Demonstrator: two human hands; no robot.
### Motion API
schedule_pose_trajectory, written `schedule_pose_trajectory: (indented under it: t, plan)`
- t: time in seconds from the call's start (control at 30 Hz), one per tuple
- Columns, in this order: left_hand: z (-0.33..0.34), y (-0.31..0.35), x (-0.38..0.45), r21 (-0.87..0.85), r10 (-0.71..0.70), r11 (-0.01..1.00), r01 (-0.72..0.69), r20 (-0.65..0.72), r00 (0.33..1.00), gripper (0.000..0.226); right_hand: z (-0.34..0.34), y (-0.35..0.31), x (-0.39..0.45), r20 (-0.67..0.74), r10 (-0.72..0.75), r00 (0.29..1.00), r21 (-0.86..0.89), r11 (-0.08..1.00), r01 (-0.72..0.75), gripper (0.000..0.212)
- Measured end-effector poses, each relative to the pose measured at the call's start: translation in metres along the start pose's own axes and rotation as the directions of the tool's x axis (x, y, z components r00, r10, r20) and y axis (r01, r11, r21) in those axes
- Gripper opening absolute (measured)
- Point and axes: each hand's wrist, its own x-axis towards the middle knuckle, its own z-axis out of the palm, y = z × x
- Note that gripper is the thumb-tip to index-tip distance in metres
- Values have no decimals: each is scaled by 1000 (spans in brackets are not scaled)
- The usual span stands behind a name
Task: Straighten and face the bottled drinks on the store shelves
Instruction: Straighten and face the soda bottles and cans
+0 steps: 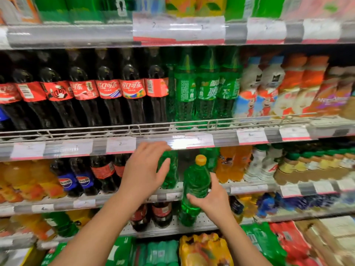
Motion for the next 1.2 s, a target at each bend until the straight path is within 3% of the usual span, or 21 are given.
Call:
schedule_pose_trajectory:
  t: [0.1, 0.23, 0.33, 0.53, 0.83, 1.03, 1.17, 1.2]
  plan:
    - [2, -9, 1, 149, 83, 986, -79, -25, 996, 43, -4, 5, 13, -42, 21, 999, 37, 999, -20, 76]
    - [8, -13, -5, 284, -48, 959, 12, 120, 992, 58, 4, 8, 23, -131, 47, 990, 84, 996, -36, 84]
    - [12, -21, -12, 314, -169, 944, 103, 190, 967, 68, 12, 13, 26, -160, 74, 984, 152, 987, -50, 85]
    - [14, -27, -16, 315, -184, 943, 107, 226, 956, 71, 22, 8, 33, -193, 63, 979, 186, 982, -26, 86]
    - [14, -26, -15, 291, -195, 949, 123, 235, 952, 73, 40, 5, 57, -214, 61, 975, 59, 997, -50, 93]
    - [15, -29, -16, 278, -191, 952, 126, 221, 956, 73, 49, 2, 64, -185, 101, 978, -21, 994, -106, 83]
    - [17, -28, -15, 267, -203, 952, 147, 196, 959, 71, 52, -12, 78, -212, 155, 965, -192, 961, -197, 84]
    - [18, -27, -15, 265, -204, 953, 150, 190, 960, 71, 52, -15, 82, -221, 151, 963, -248, 947, -205, 76]
